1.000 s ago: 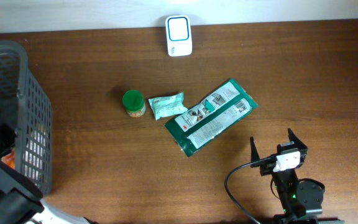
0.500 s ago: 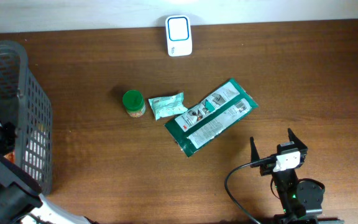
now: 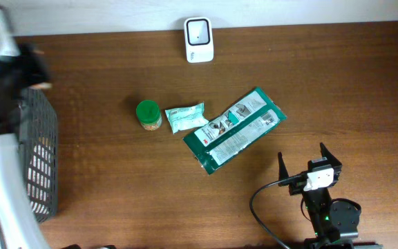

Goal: Scan the item barcode
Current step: 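Grasp the small orange box in the basket and place it on the table, then grasp the white gold-capped tube in the basket and lift it out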

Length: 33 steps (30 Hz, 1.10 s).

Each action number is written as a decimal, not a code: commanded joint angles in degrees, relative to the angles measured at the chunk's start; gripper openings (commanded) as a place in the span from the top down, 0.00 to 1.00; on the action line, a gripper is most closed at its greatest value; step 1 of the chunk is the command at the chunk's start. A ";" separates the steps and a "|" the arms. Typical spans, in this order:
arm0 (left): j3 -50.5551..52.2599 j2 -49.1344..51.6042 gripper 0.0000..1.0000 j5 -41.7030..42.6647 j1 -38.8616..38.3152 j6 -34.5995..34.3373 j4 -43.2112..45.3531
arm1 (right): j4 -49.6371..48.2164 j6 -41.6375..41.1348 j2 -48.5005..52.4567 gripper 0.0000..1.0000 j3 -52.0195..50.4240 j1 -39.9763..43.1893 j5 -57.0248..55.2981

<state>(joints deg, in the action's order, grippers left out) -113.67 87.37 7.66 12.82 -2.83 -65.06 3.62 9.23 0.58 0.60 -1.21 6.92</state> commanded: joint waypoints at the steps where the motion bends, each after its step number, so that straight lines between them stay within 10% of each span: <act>1: 4.94 2.49 1.00 -0.94 -11.76 0.96 -3.43 | 0.28 -0.26 -0.37 0.02 -0.28 -0.33 -0.04; 12: 46.14 2.84 1.00 -4.76 -34.47 0.52 16.98 | 0.28 -0.26 -0.37 0.02 -0.28 -0.33 -0.04; 15: 51.28 2.84 0.53 -4.68 -34.80 0.50 23.71 | 0.28 -0.26 -0.37 0.02 -0.28 -0.33 -0.04; 19: 45.99 1.31 0.46 -5.53 -33.64 0.50 23.34 | 0.28 -0.26 -0.37 0.02 -0.28 -0.33 -0.04; 26: 23.10 -8.13 0.42 -5.31 -13.99 -0.20 11.37 | 0.28 -0.26 -0.37 0.02 -0.28 -0.33 -0.04; 33: 22.93 -5.75 0.45 11.67 25.64 -0.39 9.46 | 0.28 -0.26 -0.37 0.02 -0.28 -0.33 -0.04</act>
<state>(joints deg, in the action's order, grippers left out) -90.91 78.74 9.45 30.24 -2.85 -53.84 3.60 9.21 0.58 0.60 -1.21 6.94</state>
